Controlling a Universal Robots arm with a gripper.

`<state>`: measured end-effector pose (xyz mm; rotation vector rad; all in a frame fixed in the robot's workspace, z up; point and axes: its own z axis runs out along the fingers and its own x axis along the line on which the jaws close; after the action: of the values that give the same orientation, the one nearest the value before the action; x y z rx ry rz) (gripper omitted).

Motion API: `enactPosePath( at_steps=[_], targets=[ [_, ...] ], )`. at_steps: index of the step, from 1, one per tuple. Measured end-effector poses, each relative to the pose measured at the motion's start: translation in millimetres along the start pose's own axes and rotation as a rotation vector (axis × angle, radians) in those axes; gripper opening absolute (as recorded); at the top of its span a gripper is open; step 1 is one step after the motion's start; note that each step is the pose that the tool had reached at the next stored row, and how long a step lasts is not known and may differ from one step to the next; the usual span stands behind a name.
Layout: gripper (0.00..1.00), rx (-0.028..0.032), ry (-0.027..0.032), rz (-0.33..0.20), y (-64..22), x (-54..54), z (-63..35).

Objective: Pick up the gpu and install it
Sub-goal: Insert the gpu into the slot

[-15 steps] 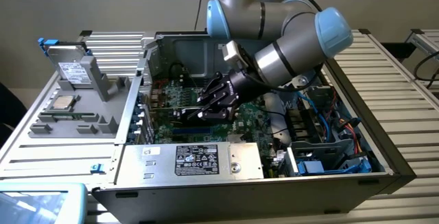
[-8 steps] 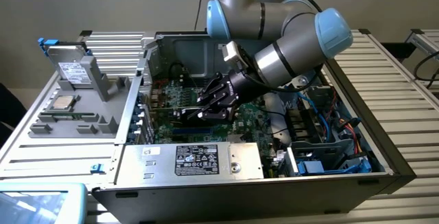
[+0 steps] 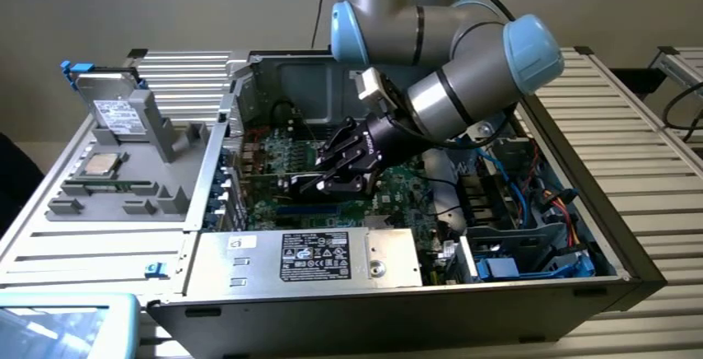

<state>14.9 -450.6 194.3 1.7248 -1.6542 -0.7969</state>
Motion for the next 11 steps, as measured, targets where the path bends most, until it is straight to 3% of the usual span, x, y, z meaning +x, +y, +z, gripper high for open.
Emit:
enactPosePath(
  at_steps=[5, 11],
  targets=[
    [0.28, 0.0000, 0.0001, 0.000, -0.5, 0.0, 0.4],
    [0.28, -0.0005, 0.0065, 0.010, -1.9, 0.0, 1.6]
  ],
)
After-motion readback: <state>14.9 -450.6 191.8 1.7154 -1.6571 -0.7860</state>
